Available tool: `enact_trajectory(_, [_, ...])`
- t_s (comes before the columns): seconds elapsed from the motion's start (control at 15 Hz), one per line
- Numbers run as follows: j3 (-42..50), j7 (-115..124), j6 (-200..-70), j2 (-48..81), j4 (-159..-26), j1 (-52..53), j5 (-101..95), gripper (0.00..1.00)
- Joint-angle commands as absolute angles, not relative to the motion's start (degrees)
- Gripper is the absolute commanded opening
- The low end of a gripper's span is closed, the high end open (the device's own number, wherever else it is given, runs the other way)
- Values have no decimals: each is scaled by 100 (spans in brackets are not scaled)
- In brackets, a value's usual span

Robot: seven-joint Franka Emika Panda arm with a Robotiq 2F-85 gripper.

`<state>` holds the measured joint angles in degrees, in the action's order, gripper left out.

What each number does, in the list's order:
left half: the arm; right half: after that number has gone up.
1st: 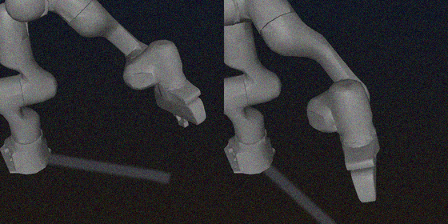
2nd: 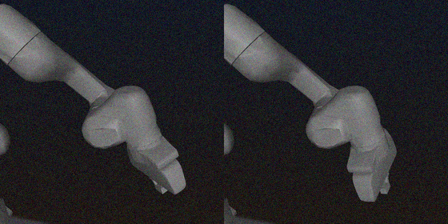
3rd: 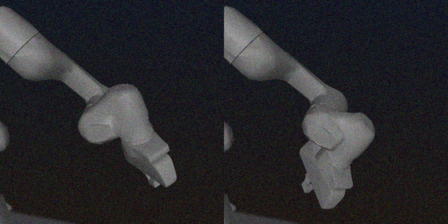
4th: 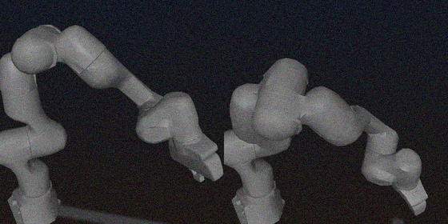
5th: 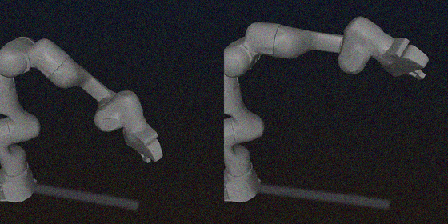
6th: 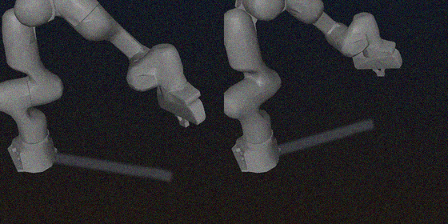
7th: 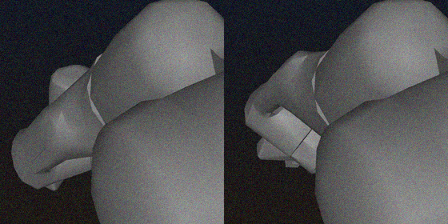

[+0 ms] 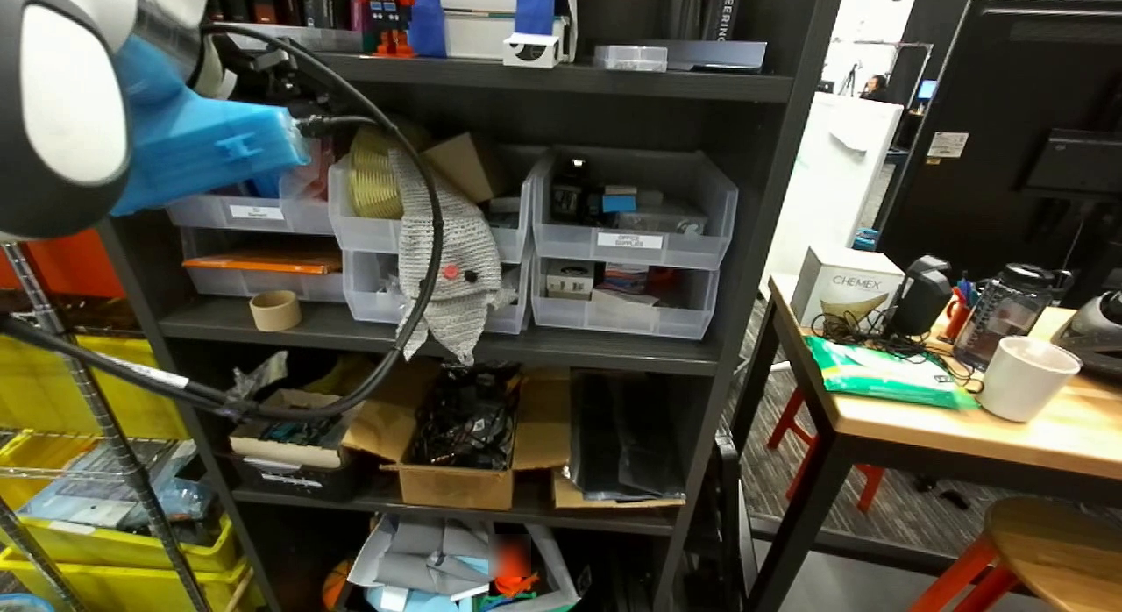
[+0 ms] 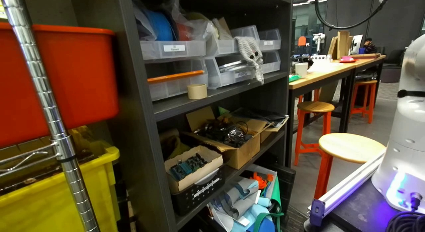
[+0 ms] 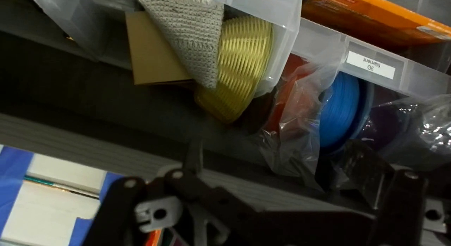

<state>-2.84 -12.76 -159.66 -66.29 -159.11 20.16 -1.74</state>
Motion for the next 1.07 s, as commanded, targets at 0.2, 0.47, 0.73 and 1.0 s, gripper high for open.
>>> enact_trajectory(0.2, [-338, -1189, -15924, -6624, -15893, 1924, -219, 100])
enact_trajectory(0.47, [-286, -1258, -17516, -6435, -15908, 2057, -278, 100])
enact_trajectory(0.73, [-478, -1147, -18922, -6337, -15915, 2049, -520, 100])
enact_trajectory(1.0, [-650, -1024, -19816, -6138, -15915, 1910, -697, 100])
